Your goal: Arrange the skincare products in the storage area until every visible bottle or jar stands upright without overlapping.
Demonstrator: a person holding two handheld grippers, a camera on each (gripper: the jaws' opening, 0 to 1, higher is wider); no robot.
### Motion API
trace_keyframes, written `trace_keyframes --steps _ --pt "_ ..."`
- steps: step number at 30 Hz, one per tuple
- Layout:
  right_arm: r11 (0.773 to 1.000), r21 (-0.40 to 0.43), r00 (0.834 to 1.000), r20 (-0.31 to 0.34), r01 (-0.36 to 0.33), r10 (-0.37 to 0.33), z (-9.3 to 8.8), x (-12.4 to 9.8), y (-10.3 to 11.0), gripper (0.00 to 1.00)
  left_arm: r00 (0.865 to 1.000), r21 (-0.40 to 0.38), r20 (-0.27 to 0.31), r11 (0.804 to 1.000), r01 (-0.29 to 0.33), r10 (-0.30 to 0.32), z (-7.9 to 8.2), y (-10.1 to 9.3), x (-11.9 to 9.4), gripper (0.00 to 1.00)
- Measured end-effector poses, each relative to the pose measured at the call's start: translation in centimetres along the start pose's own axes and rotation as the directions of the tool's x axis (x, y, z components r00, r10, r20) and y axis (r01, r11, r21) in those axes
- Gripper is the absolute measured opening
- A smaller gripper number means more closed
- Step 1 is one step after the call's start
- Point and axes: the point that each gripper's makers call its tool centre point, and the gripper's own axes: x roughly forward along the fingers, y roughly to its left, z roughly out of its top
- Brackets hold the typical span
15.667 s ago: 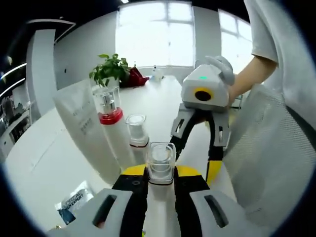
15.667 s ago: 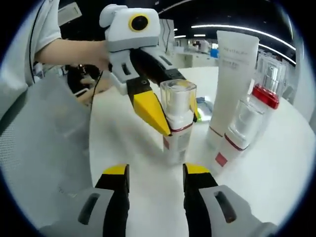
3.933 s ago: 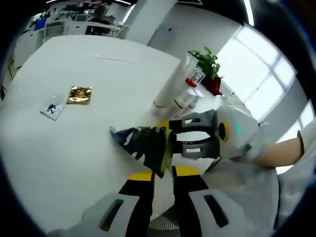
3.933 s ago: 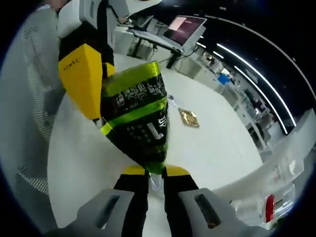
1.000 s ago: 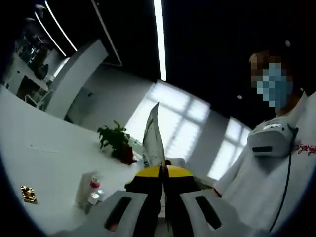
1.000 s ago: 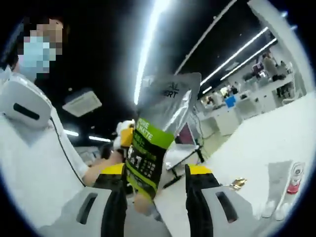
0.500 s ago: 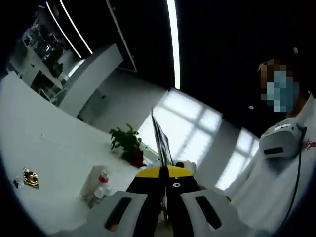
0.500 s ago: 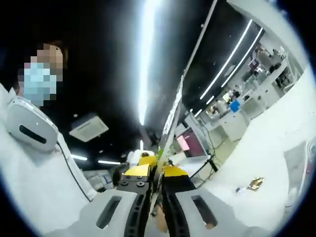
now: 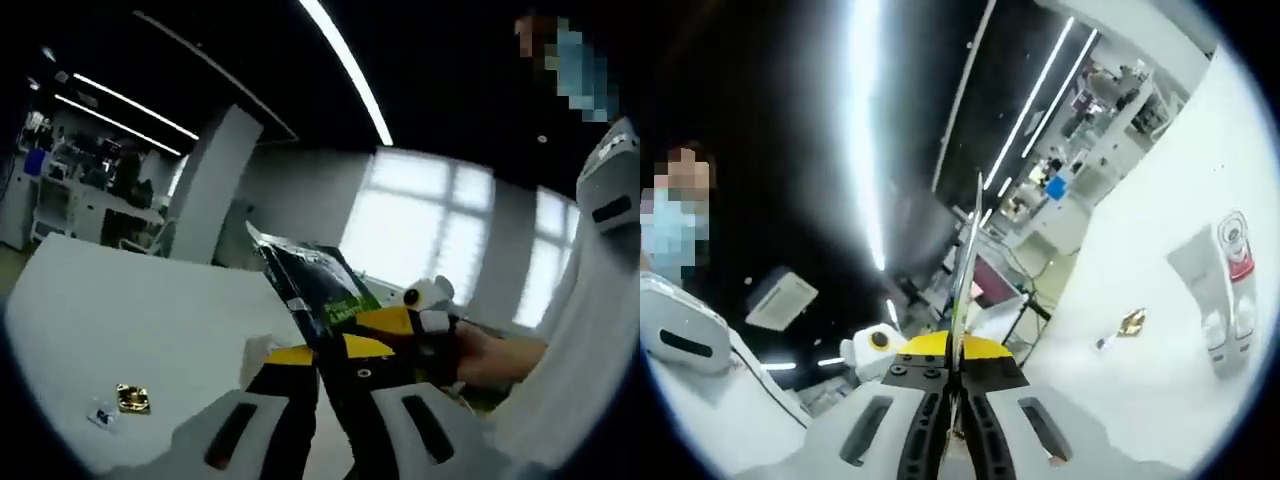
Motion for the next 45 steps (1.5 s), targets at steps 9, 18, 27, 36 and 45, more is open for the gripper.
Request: trace_keyframes --steps 9,18,27,36,45 --pt "0.997 0.035 0.997 -0.027 -0.071 0.072 -0.6 0.5 2.0 0.01 0.991 -0.274 0.018 0.953 0.132 -0.132 -0.7 -2.3 0.0 0.19" --pt "0.998 0.051 0.996 -0.081 0.029 -0.025 -2.7 0.1 -0.1 0.01 0.999 -0.425 -0.006 0.905 0.035 -0.041 -3.7 -1.6 -0.7 0.06" --pt "0.987 -0.038 0.975 -0.149 0.159 -0.163 -5.2 -0.6 -2.8 0.01 0.998 -0.518 -0.062 0.854 -0.054 0.025 -7.1 -0.9 -0.9 0.01" --pt "0.977 -0.125 0.970 -0.152 0.174 -0.192 -5.8 -1.1 -4.5 0.06 0.997 -0.572 -0.077 0.818 -0.060 0.019 -8.9 -0.4 -0.7 0.01" --pt "0.978 -0.126 0.979 -0.097 0.166 -0.179 -4.6 -1.4 -5.7 0.25 0.995 -0.588 -0.095 0.806 -0.070 0.017 -10.0 1.0 0.0 0.01"
